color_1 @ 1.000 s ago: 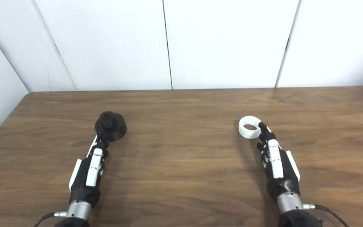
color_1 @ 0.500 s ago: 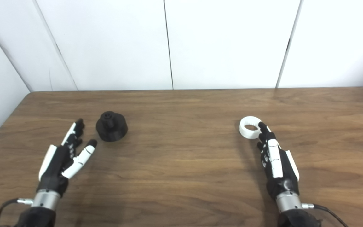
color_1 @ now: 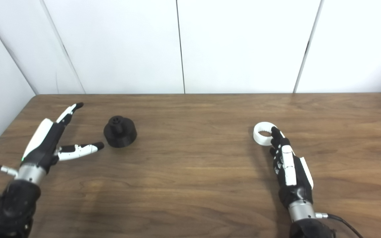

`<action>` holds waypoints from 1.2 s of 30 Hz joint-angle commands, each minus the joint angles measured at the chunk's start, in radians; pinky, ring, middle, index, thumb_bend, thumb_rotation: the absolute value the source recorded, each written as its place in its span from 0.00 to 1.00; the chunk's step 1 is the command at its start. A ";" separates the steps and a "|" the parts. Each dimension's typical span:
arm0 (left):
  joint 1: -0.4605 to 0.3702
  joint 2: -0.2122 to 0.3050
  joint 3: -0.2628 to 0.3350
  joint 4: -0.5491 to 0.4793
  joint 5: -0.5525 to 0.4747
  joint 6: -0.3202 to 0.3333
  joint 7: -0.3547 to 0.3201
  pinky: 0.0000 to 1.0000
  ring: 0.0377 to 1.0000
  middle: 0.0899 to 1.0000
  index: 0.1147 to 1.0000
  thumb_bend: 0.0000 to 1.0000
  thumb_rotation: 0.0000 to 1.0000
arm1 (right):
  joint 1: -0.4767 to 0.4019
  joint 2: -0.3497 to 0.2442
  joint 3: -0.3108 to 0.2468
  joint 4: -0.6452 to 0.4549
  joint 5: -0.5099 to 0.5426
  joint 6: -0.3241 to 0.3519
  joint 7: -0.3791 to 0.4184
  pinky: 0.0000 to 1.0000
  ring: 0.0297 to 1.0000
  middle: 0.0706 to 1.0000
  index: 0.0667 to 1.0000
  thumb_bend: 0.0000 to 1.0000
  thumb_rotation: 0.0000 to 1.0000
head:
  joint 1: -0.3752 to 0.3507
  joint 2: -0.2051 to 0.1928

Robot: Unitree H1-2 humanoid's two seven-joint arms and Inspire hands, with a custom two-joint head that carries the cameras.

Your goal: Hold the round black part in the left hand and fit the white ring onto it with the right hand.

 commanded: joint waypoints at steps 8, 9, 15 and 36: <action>-0.154 0.136 -0.073 0.093 0.087 0.066 -0.127 0.91 1.00 1.00 0.93 0.98 0.28 | -0.021 0.006 0.001 -0.021 -0.009 -0.012 -0.008 0.99 0.99 0.97 0.91 0.45 1.00 | 0.000 -0.002; -0.168 0.143 -0.080 0.106 0.090 0.072 -0.138 0.90 1.00 1.00 0.93 0.99 0.27 | -0.021 0.006 0.000 -0.021 -0.009 -0.013 -0.009 0.99 0.99 0.97 0.91 0.44 1.00 | -0.001 -0.002; -0.233 0.174 -0.117 0.173 0.102 0.073 -0.190 0.90 1.00 0.99 0.91 1.00 0.27 | -0.023 0.006 0.000 -0.020 -0.005 -0.014 -0.008 0.99 0.99 0.97 0.91 0.45 1.00 | -0.001 -0.005; -0.340 0.219 -0.227 0.335 0.155 0.049 -0.285 0.89 1.00 1.00 0.90 1.00 0.26 | -0.017 -0.007 -0.006 -0.043 -0.002 0.009 -0.009 0.95 0.97 0.96 0.91 0.45 1.00 | -0.004 -0.007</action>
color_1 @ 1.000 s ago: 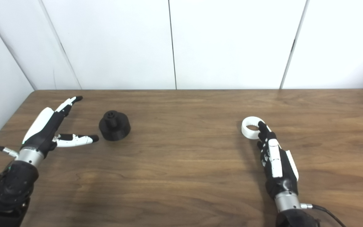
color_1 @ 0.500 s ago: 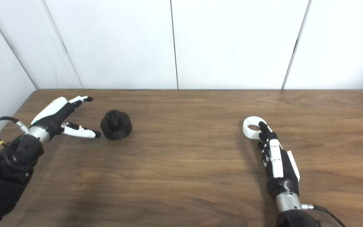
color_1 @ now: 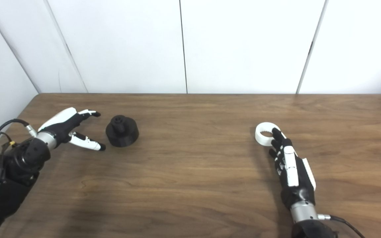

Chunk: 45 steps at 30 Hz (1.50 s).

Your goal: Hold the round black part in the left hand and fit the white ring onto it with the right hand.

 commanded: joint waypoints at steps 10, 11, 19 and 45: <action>-0.096 0.040 -0.019 0.019 0.043 -0.007 -0.007 0.90 1.00 1.00 0.89 1.00 0.26 | -0.015 0.002 -0.004 -0.029 0.004 -0.013 -0.002 0.95 0.96 0.95 0.90 0.45 1.00 | 0.002 -0.001; -0.100 0.039 -0.023 0.020 0.044 -0.009 -0.008 0.90 1.00 1.00 0.89 1.00 0.27 | -0.015 0.002 -0.004 -0.029 0.002 -0.014 -0.003 0.95 0.96 0.95 0.90 0.45 1.00 | 0.002 -0.001; -0.133 0.032 -0.054 0.025 0.064 -0.004 -0.027 0.90 1.00 1.00 0.91 1.00 0.32 | -0.009 0.007 -0.006 -0.025 0.009 -0.015 -0.004 0.95 0.97 0.95 0.90 0.45 1.00 | -0.003 -0.003; -0.189 -0.020 -0.109 0.054 0.100 -0.016 -0.054 0.97 1.00 1.00 0.89 1.00 0.30 | 0.012 0.018 -0.006 -0.032 0.001 -0.029 -0.018 0.93 0.96 0.95 0.89 0.47 1.00 | -0.017 -0.003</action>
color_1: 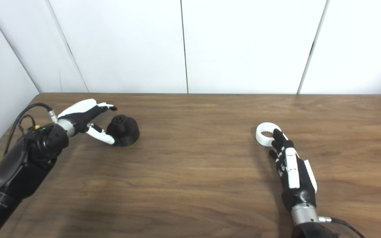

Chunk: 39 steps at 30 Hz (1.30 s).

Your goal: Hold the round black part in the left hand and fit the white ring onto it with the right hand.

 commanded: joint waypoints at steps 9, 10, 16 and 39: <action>-0.061 0.006 -0.002 0.004 0.031 -0.016 0.016 0.99 1.00 1.00 0.88 1.00 0.30 | 0.000 0.004 -0.006 -0.029 0.006 -0.011 -0.001 0.94 0.97 0.95 0.90 0.47 1.00 | -0.006 0.001; -0.061 0.005 -0.003 0.005 0.032 -0.016 0.016 0.99 1.00 1.00 0.88 1.00 0.29 | 0.001 0.004 -0.006 -0.031 0.006 -0.011 -0.001 0.95 0.97 0.95 0.90 0.47 1.00 | -0.006 0.002; -0.065 0.004 -0.014 0.025 0.040 -0.034 0.018 0.98 1.00 1.00 0.88 1.00 0.30 | 0.007 0.001 -0.006 -0.043 -0.011 -0.004 -0.010 0.94 0.96 0.95 0.90 0.48 1.00 | -0.009 0.004; -0.067 -0.023 -0.010 0.059 0.064 -0.043 0.026 0.95 1.00 0.99 0.86 1.00 0.31 | 0.011 -0.022 -0.016 -0.040 0.017 -0.021 0.014 0.91 0.95 0.93 0.89 0.51 1.00 | -0.007 0.004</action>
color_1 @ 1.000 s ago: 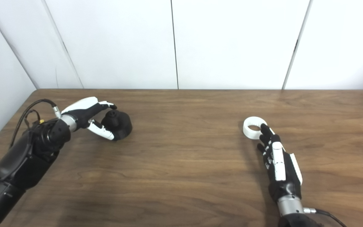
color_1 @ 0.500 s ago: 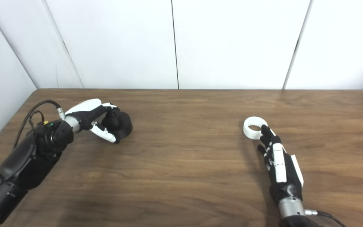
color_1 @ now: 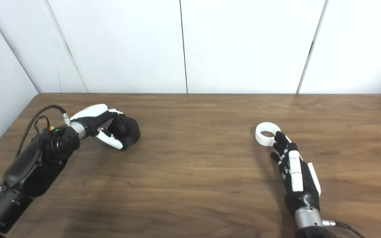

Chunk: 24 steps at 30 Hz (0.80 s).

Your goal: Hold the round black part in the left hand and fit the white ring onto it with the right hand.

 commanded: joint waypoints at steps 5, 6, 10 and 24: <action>-0.042 0.019 0.020 -0.008 0.022 -0.007 0.038 0.93 1.00 0.98 0.82 0.96 0.28 | -0.010 -0.011 -0.007 -0.024 0.020 -0.019 0.015 0.91 0.95 0.93 0.88 0.51 1.00 | 0.003 0.002; -0.041 0.018 0.022 -0.006 0.022 -0.009 0.042 0.94 1.00 0.98 0.81 0.95 0.28 | -0.010 -0.014 -0.007 -0.023 0.020 -0.020 0.016 0.91 0.95 0.93 0.88 0.51 1.00 | 0.004 0.002; -0.038 0.013 0.024 -0.001 0.028 -0.010 0.057 0.93 1.00 0.97 0.77 0.91 0.25 | -0.012 -0.019 -0.007 -0.022 0.025 -0.020 0.020 0.91 0.94 0.93 0.88 0.51 1.00 | 0.005 0.002; -0.031 -0.011 0.041 0.018 0.022 -0.007 0.097 0.91 1.00 0.95 0.66 0.81 0.16 | -0.020 -0.037 -0.011 -0.024 0.040 -0.011 0.034 0.91 0.95 0.93 0.88 0.52 1.00 | 0.011 0.002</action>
